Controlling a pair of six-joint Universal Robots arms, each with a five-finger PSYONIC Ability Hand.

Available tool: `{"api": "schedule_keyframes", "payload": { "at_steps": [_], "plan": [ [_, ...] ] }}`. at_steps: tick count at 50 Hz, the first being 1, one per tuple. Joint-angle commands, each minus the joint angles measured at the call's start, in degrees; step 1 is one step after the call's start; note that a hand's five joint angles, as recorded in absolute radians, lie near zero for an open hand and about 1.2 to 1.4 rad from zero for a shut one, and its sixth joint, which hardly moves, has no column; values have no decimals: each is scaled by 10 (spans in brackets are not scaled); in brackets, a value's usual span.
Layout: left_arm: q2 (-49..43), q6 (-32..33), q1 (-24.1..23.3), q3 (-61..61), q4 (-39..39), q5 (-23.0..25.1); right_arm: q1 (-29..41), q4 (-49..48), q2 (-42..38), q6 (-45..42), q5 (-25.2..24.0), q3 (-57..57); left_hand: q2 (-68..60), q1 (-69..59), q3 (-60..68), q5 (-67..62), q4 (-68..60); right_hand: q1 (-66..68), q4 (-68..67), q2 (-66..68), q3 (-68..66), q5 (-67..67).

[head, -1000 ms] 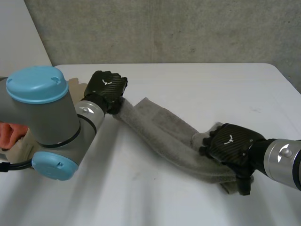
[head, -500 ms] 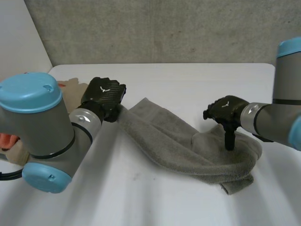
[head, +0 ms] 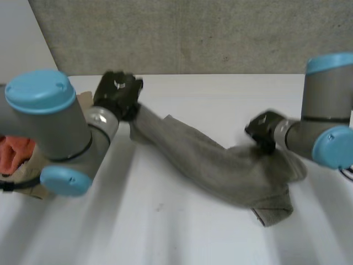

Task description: Fold the laundry.

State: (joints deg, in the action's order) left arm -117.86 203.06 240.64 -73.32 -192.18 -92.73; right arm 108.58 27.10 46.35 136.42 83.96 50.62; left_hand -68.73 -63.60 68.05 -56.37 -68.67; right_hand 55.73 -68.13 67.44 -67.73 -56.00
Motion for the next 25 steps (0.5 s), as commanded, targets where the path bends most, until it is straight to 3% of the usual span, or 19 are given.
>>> {"api": "schedule_keyframes", "payload": {
  "at_steps": [1, 4, 10, 19, 25],
  "plan": [
    [-13, 38, 11, 168, -96, -11, -3, -116, 44, 118, 25, -155, -113, -164, 119, -136, -113, 243, -119, 126, -123, -140],
    [-4, 43, 21, 203, -167, -39, -5, -191, 87, 171, 32, -169, -113, -164, 119, -136, -113, 243, -119, 126, -123, -140],
    [29, 42, 19, 194, -222, -48, -7, -268, 147, 198, 23, -103, -113, -164, 119, -136, -113, 243, -119, 126, -123, -140],
    [74, 43, 6, -22, -213, -34, -10, -288, 217, 150, -14, 137, -113, -164, 119, -136, -113, 243, -119, 126, -123, -140],
    [90, 55, -7, -174, -198, -21, -31, -289, 221, 51, -42, 339, -113, -164, 119, -136, -113, 243, -119, 126, -123, -140]
  ]
}}
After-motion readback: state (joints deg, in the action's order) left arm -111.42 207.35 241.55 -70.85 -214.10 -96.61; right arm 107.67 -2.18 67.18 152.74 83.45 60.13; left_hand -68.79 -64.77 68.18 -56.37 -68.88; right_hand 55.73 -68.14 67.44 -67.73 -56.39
